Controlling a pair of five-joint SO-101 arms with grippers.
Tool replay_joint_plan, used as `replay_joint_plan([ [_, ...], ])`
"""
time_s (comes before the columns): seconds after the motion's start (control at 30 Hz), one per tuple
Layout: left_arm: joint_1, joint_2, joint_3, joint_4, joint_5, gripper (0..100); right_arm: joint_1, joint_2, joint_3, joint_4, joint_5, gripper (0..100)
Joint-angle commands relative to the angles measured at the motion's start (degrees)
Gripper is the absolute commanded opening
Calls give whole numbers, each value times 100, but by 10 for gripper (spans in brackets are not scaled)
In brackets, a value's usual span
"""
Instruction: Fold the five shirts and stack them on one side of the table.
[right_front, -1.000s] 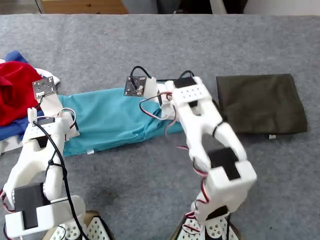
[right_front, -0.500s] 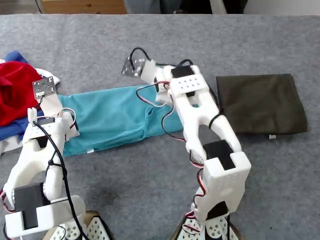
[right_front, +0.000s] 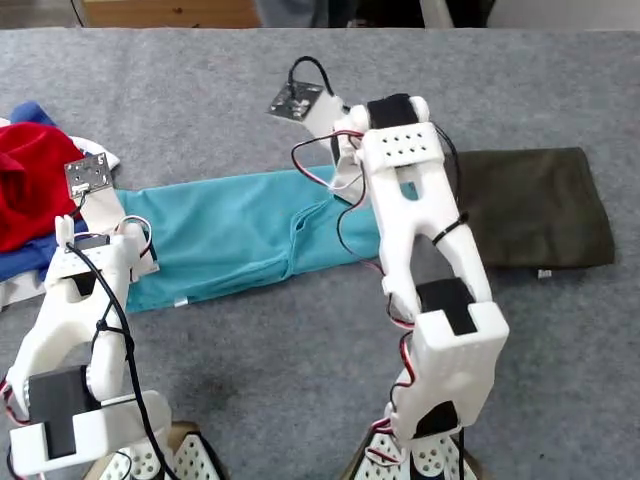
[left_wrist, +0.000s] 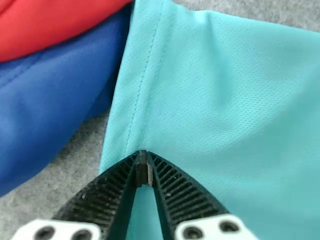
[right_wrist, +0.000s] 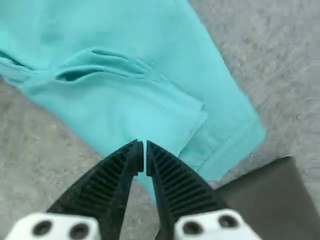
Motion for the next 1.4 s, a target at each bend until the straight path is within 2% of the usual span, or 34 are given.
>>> replay_joint_plan([
  [0.0,-75,-26,4,-62,44,29,510,286,277,-527,-88,15],
  [0.23,-75,-26,4,-62,35,29,826,1789,198,-2022,-1143,15],
  [0.4,-57,-26,-4,-70,35,29,774,1824,-1121,-782,-1653,14],
  [0.53,-57,-26,4,-88,35,29,607,1675,-2352,580,-1609,14],
  [0.63,-40,-26,-4,-97,35,29,536,1578,-3187,1556,-1178,14],
  [0.83,22,-62,-84,9,-9,29,659,1051,-3064,1644,-1257,14],
  [1.0,-13,-1143,-1138,2295,-35,30,589,365,-1859,1591,-1204,14],
  [1.13,4,-2110,-1912,3578,-826,33,624,-84,-1086,1407,-932,14],
  [1.3,-4,-2330,-1895,4325,-1433,59,633,-391,-593,1257,-949,14],
  [1.37,40,-2092,-1446,4044,-1503,58,633,-435,-462,1178,-967,14],
])
